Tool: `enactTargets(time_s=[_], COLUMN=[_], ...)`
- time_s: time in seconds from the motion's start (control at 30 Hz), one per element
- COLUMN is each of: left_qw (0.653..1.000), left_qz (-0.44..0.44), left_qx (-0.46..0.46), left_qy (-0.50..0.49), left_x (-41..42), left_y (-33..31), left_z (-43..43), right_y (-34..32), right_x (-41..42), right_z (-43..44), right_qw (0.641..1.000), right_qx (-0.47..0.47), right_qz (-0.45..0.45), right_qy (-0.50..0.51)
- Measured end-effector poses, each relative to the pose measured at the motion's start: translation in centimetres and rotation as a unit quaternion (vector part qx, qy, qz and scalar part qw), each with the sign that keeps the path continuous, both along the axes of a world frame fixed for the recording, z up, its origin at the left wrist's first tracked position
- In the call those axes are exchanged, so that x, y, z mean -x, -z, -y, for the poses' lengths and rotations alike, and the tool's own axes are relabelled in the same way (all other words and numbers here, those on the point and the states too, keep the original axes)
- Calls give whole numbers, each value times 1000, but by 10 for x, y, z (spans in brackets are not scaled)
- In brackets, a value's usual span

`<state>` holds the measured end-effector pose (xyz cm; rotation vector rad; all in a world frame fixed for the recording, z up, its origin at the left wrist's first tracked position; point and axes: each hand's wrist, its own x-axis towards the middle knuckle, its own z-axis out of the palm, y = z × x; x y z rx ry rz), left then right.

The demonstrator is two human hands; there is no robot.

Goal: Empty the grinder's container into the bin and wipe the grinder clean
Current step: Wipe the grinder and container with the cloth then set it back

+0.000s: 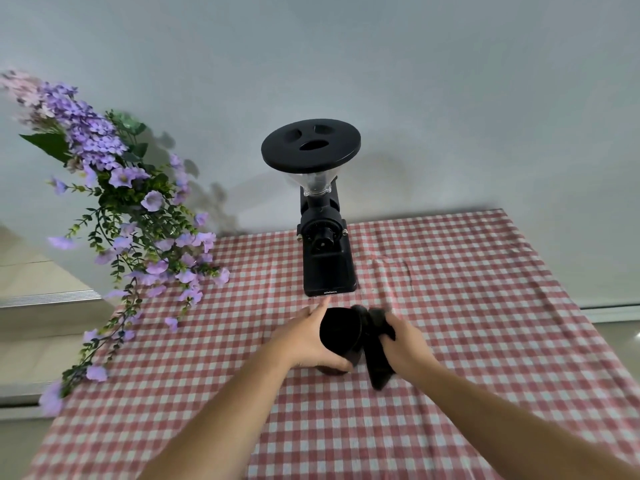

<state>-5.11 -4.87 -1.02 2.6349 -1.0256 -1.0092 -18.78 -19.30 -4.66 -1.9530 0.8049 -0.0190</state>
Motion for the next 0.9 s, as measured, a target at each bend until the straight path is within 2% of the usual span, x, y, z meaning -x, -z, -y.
enactTargets(time_s=[0.07,0.13,0.27,0.37,0.47,0.57,0.67,0.73,0.83,0.9], left_qw=[997,991,994,994,994,993,987,981,981,986], left_qz=[69,106,79,70,82,88,80,93,94,61], left_qx=[2,22,57,84,69,21,48,70,77,91], left_qy=[-38,-74,-39,20,-4,-71,-130,-154,-149,-129], left_x=[15,23,14,1,-8,0,17,21,15,5], left_y=[6,12,12,4,0,5,15,21,21,16], left_z=[5,8,8,6,4,6,11,13,11,6], right_y=[-3,-4,7,12,7,-2,-6,4,17,13], right_x=[-5,-7,2,11,10,-1,-11,-10,-4,-6], right_z=[-3,-4,-3,-2,5,15,8,-4,-5,6], right_qw=[998,998,999,998,997,1000,996,997,997,997], right_qx=[16,28,7,-18,-12,8,47,45,-18,-17], right_qz=[55,60,-33,-52,-62,15,77,42,-55,-64], right_qy=[25,8,-10,-9,-36,14,-12,-36,-48,-45])
